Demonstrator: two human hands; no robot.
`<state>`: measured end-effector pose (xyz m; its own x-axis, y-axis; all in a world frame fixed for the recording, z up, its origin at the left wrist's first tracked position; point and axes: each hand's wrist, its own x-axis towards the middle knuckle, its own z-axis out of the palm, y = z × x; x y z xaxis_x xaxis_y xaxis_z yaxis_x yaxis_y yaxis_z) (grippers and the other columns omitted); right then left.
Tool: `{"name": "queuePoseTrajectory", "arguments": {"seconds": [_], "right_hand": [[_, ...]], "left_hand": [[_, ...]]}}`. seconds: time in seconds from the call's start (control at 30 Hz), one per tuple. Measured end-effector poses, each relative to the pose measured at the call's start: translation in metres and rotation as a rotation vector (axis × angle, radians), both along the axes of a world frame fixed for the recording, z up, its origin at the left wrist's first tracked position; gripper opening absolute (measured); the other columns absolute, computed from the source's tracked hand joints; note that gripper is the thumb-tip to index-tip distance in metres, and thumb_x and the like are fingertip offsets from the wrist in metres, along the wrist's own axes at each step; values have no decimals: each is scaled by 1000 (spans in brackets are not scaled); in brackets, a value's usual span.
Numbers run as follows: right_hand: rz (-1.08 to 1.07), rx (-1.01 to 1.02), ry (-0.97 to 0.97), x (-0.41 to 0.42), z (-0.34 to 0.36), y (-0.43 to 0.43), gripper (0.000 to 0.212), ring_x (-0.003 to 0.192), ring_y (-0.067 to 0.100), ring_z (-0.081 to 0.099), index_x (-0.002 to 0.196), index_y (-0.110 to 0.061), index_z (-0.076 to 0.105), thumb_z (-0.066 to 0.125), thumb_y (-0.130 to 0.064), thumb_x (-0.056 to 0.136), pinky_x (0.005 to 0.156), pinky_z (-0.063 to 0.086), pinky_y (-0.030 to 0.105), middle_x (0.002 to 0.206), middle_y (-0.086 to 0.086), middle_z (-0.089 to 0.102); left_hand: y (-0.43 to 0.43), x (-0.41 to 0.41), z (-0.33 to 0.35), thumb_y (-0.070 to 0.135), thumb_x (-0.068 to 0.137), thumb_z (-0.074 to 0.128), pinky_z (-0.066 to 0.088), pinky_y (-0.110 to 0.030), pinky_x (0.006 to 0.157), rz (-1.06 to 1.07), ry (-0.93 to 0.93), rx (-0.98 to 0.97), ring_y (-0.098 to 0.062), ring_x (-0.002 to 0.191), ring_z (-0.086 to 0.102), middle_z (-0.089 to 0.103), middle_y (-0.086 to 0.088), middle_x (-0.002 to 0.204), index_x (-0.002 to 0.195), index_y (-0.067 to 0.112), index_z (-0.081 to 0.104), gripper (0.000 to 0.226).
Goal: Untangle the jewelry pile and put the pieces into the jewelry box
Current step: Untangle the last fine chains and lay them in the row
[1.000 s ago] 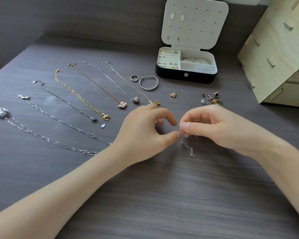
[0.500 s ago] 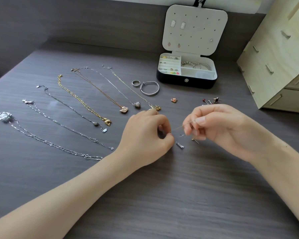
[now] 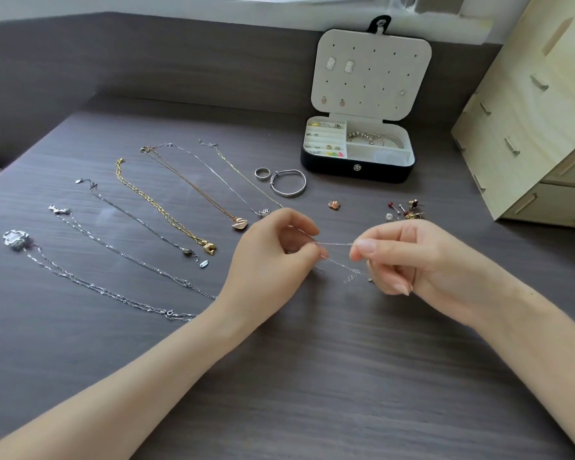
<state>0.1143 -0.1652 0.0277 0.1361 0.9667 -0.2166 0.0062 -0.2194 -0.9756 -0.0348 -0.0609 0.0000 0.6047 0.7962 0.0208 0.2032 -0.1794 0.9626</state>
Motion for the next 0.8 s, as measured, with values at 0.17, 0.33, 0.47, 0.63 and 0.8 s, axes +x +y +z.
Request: {"name": "queuePoseTrajectory", "arguments": {"seconds": [0.17, 0.33, 0.47, 0.63, 0.8], "right_hand": [[-10, -58, 30, -3, 1, 1, 9, 38, 12, 32, 68, -15, 69, 70, -21, 76, 42, 22, 21, 40, 4, 45], [-27, -131, 164, -5, 0, 2, 13, 37, 13, 40, 75, -9, 54, 66, -15, 73, 36, 28, 18, 49, 10, 56], [-83, -164, 289, -2, -3, 2, 12, 39, 14, 44, 75, -12, 50, 60, -16, 72, 36, 31, 18, 56, 13, 60], [-56, -188, 300, -4, -1, 1, 12, 37, 11, 39, 74, -9, 56, 67, -12, 70, 37, 25, 18, 54, 12, 57], [-29, -196, 270, -6, 1, 0, 16, 37, 9, 33, 76, -8, 61, 69, -20, 72, 44, 15, 25, 50, 6, 51]], "left_hand": [[4, -2, 12, 8, 63, 67, 51, -20, 69, -25, -221, -466, -14, 75, 66, 70, -6, 70, 86, 12, 57, 26], [5, -4, 18, -9, 86, 41, 52, -25, 70, -75, -248, -688, -18, 63, 68, 56, -1, 56, 80, 11, 51, 24], [4, -8, 22, -3, 62, 46, 47, -26, 61, -126, -342, -800, -19, 52, 51, 42, -5, 57, 77, 6, 52, 18], [-2, -3, 18, -14, 63, 55, 32, -22, 52, -208, -211, -589, -10, 41, 30, 31, 4, 49, 78, 9, 50, 28], [-6, -1, 18, -1, 92, 51, 21, -19, 44, -134, -133, -446, -7, 36, 21, 24, 9, 43, 82, 10, 48, 15]]}}
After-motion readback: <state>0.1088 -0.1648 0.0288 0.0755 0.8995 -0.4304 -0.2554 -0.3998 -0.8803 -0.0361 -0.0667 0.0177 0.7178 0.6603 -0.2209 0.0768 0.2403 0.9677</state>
